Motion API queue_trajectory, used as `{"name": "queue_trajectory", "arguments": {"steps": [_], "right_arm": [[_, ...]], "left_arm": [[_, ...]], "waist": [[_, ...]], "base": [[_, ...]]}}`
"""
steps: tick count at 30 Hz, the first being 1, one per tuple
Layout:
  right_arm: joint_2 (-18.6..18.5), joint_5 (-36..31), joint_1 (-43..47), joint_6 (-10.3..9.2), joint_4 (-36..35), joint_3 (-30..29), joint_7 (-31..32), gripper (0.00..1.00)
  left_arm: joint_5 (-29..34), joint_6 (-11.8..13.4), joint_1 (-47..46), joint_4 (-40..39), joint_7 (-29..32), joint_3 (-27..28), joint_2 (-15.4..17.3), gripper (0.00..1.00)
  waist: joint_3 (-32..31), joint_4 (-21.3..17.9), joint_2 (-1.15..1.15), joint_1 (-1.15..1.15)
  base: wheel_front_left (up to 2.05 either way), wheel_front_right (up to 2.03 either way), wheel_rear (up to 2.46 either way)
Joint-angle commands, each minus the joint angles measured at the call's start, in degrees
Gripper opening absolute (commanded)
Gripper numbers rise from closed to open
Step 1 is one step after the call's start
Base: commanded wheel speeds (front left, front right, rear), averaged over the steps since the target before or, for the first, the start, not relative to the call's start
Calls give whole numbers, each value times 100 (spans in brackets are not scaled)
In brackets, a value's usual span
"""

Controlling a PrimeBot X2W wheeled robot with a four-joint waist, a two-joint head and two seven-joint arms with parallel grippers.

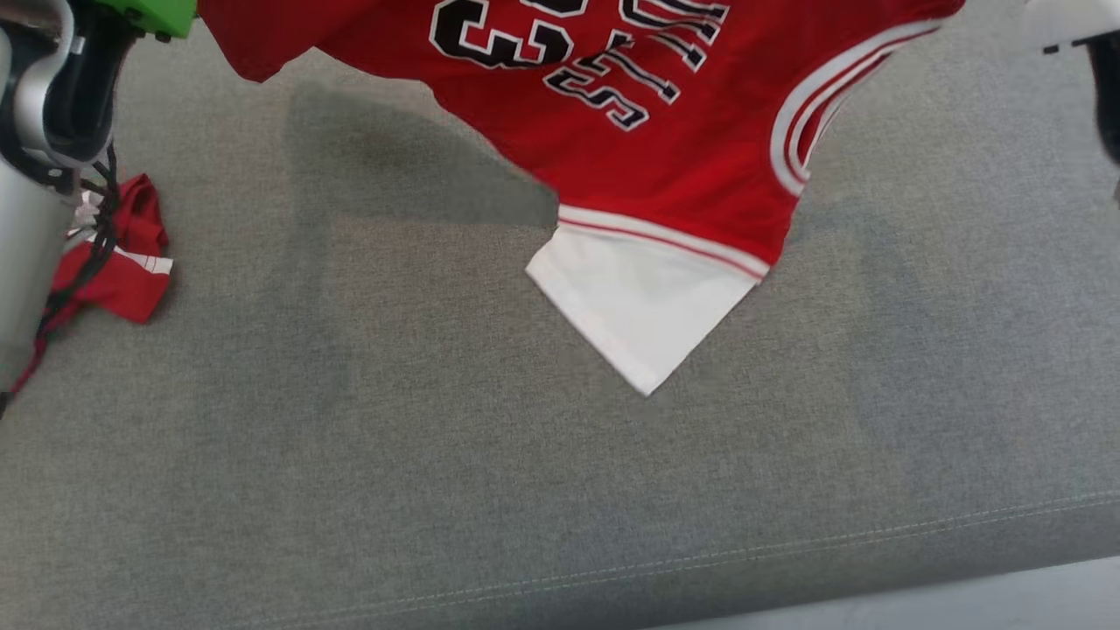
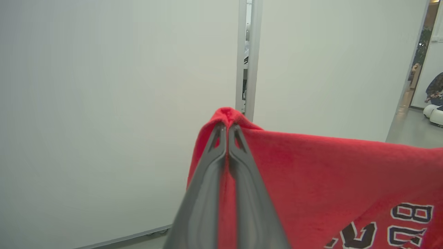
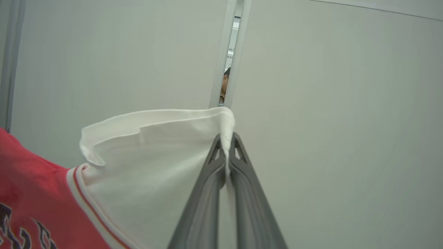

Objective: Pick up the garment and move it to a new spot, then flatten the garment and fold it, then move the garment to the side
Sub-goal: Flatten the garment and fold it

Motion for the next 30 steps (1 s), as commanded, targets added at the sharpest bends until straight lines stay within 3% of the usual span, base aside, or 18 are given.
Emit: {"name": "queue_trajectory", "arguments": {"steps": [1, 17, 24, 30], "right_arm": [[-108, -63, -214, -8, -227, -19, 183, 0], [-506, 36, -1141, -8, -974, 415, 1087, 0], [-421, 391, -1529, -8, -329, 823, 1269, 0], [-131, 419, -2391, -9, 933, 1230, 909, 0]], "left_arm": [[42, 118, -111, -276, 129, 33, 150, 0], [18, 828, 65, -2009, 793, 175, 811, 0], [-38, 904, -74, -1948, 947, 166, 743, 0], [76, 754, -593, -933, 821, 131, 435, 0]], "waist": [[-140, 3, 0, 0], [-425, 15, 0, 0], [-181, -26, 0, 0], [143, -114, 0, 0]], "base": [[0, 0, 0], [0, 0, 0], [0, 0, 0], [0, 0, 0]]}}
